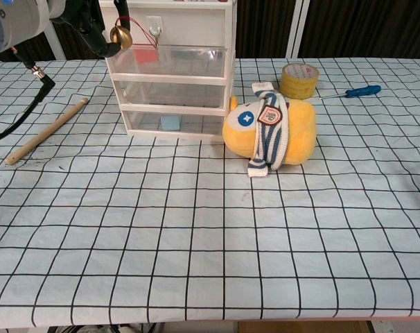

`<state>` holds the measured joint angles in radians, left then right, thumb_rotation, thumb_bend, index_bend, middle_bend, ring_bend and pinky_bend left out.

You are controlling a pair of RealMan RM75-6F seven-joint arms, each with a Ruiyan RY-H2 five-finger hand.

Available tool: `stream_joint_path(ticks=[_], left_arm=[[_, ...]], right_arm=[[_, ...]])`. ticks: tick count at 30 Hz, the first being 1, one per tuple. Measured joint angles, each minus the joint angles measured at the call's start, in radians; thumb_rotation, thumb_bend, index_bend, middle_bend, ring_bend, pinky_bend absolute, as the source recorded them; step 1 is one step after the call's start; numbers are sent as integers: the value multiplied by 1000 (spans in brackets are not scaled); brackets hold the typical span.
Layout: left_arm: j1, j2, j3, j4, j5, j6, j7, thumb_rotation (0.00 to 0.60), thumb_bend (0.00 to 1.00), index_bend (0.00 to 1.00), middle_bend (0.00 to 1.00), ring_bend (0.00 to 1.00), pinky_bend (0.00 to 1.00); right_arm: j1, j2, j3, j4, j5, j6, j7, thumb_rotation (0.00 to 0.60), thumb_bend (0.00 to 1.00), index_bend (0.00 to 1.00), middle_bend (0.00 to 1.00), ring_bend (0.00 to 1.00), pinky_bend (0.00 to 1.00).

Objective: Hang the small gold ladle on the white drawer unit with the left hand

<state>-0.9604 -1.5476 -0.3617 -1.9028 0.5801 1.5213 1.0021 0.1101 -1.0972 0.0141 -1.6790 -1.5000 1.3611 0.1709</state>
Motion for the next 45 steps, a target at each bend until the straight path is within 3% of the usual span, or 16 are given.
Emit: stream_joint_path(ticks=[45], left_arm=[[-1,-3,3,17,-5,-1,-3,600,398,448,1000,1000,1000]], right_arm=[[0,1,-2,0,-5,2,2,600,116,0,0,0,134]])
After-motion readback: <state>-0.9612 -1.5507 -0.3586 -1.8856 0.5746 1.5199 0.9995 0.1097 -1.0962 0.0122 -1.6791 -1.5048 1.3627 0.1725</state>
